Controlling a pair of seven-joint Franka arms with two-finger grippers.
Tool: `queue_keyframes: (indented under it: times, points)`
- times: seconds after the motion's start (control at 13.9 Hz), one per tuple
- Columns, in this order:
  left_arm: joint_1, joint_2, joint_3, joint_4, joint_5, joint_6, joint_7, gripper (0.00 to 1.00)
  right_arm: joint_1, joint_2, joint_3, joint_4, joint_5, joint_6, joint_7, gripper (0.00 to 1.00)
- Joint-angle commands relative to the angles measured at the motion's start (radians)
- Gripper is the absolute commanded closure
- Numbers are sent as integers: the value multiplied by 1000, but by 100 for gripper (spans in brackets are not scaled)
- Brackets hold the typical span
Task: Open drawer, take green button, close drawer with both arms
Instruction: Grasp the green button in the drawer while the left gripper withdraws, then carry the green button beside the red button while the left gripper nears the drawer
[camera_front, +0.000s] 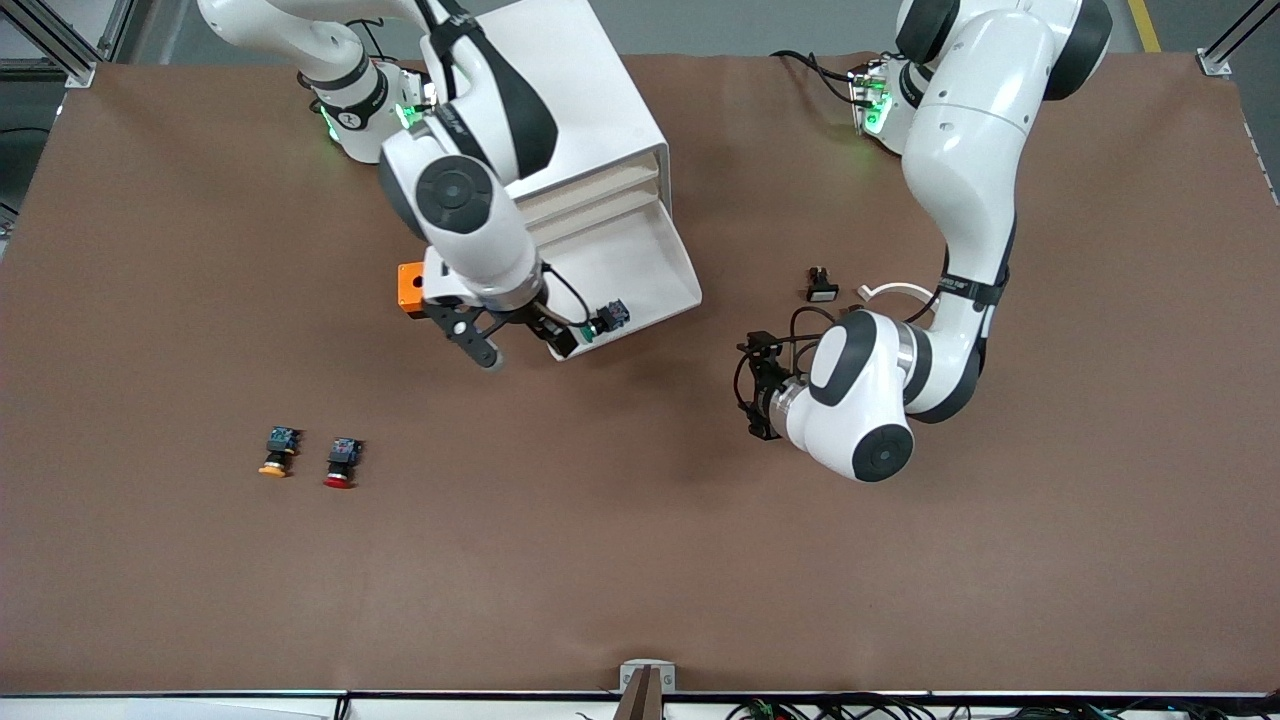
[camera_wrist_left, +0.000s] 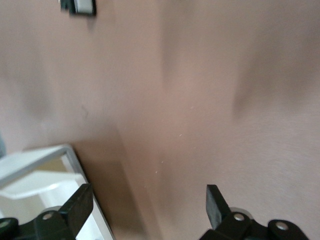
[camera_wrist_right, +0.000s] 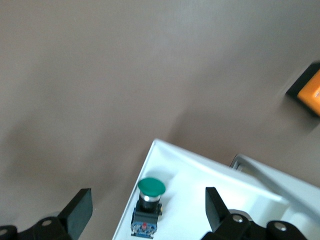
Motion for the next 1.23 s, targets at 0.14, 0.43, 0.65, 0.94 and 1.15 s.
queue_keyframes:
  times: [0.14, 0.43, 0.65, 0.94, 1.15]
  points:
    - [13, -101, 10, -16, 173, -26, 168, 1, 67, 24, -11, -95, 7, 154, 81, 0]
    - [12, -135, 13, -19, 236, -39, 301, 1, 110, 50, -11, -129, 8, 231, 129, 0]
    - [12, -173, 10, -19, 322, -45, 370, 1, 126, 73, -11, -129, 8, 261, 130, 1]
    - [10, -201, 13, -18, 342, -45, 614, 1, 147, 95, -11, -138, 8, 295, 130, 10]
    - [15, -240, 11, -18, 361, -46, 729, 1, 150, 95, -11, -138, 7, 294, 116, 46]
